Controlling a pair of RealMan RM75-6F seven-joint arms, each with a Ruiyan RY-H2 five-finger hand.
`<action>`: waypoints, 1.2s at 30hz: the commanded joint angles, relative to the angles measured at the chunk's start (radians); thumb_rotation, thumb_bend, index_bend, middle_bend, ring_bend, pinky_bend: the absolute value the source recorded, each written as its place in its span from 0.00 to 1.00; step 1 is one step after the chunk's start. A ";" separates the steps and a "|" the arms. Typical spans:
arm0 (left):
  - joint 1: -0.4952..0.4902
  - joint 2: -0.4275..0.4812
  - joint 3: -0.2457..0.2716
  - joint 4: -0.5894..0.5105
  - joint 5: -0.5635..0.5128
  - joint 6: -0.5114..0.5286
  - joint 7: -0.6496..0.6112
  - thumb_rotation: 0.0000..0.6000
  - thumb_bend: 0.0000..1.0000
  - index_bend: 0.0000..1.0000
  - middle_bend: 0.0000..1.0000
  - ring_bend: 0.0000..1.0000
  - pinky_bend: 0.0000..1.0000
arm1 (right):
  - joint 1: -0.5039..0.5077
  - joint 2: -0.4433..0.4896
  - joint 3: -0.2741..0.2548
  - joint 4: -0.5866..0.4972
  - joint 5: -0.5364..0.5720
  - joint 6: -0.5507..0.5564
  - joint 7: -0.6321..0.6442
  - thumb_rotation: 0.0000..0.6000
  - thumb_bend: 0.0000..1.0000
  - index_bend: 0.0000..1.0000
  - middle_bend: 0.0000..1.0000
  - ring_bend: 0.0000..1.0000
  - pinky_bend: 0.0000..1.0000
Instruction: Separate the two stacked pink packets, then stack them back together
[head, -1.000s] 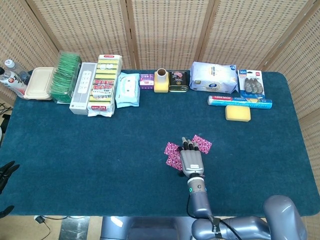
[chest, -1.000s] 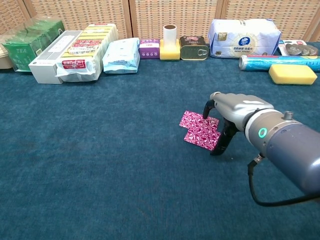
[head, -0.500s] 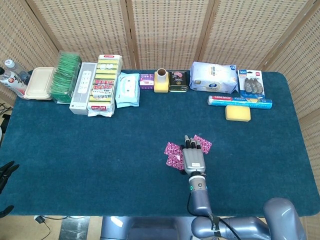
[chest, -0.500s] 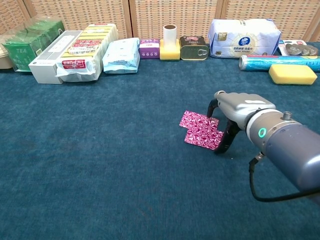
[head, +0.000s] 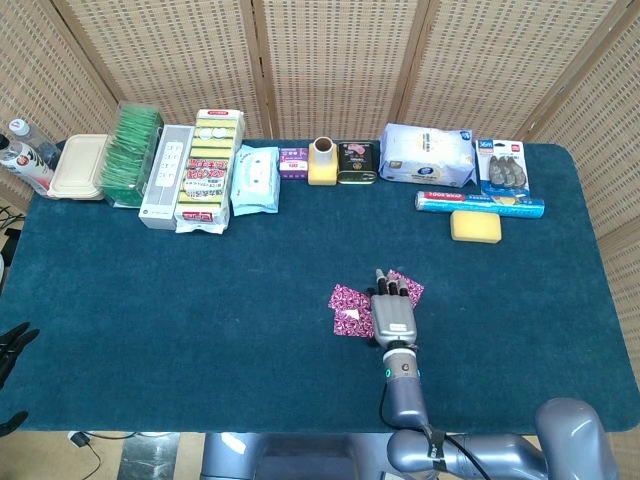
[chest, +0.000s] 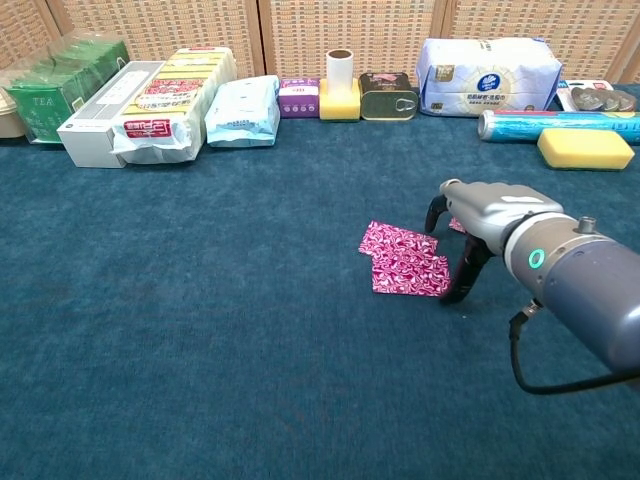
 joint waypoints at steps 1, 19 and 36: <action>0.001 0.000 0.000 0.001 0.001 0.001 -0.001 1.00 0.03 0.00 0.00 0.00 0.04 | -0.002 -0.002 0.000 -0.002 -0.003 -0.004 0.000 1.00 0.09 0.30 0.00 0.00 0.01; -0.002 0.001 -0.001 0.002 -0.002 -0.003 -0.008 1.00 0.03 0.00 0.00 0.00 0.04 | -0.007 -0.038 0.006 0.043 -0.017 -0.010 -0.026 1.00 0.24 0.36 0.02 0.00 0.03; -0.004 0.002 0.000 0.001 -0.002 -0.005 -0.009 1.00 0.03 0.00 0.00 0.00 0.04 | -0.020 -0.032 0.020 0.002 -0.036 0.008 -0.048 1.00 0.28 0.42 0.03 0.00 0.06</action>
